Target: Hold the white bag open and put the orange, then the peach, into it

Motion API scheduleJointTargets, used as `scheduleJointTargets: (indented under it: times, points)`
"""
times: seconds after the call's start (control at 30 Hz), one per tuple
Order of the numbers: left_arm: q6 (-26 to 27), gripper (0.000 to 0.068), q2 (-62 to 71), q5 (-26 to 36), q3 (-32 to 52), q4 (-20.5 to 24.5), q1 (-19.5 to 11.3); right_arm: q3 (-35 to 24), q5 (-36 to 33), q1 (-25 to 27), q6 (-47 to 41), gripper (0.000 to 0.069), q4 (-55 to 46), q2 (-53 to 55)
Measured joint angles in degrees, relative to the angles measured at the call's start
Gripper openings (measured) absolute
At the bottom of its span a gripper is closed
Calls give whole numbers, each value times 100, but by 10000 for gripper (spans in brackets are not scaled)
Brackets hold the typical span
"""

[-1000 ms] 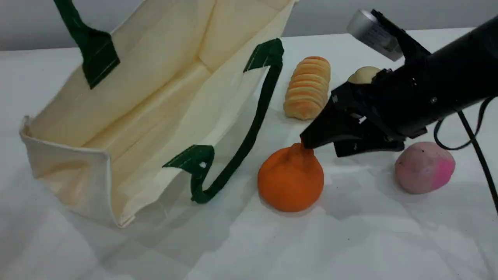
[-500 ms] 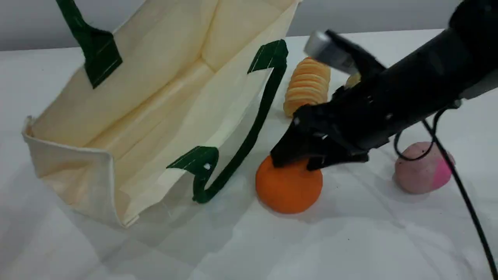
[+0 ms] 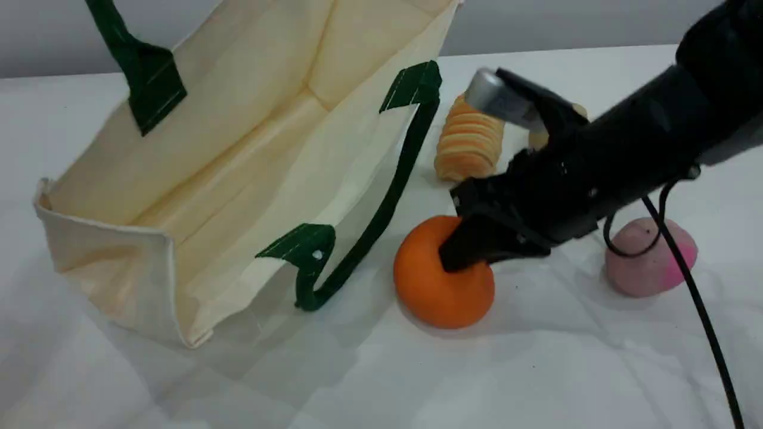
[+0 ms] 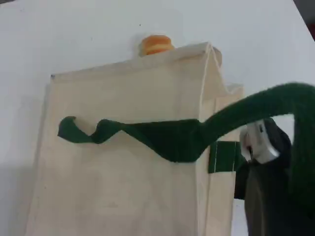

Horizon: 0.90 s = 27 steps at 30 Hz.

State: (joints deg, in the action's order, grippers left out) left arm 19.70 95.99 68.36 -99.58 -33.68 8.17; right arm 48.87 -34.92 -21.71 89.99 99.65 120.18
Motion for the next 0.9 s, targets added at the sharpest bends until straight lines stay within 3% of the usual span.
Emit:
scheduleJointTargets:
  times: [0.17,0.33,0.47,0.67,0.9]
  points:
    - [21,53,0,0,0,0,0,0,251,224,-6,42,-135,-666]
    - [21,53,6,-24,0,0,0,-5,195,685,-102,42,-1085,-1614]
    - [69,53,100,-22,0,-252,26,-5,186,927,-442,42,-1369,-2450]
    - [252,53,162,-9,0,-367,413,-5,-382,907,-609,42,-1170,-3399]
    - [256,53,162,-10,-7,-412,592,-5,-726,529,-591,42,-925,-3298]
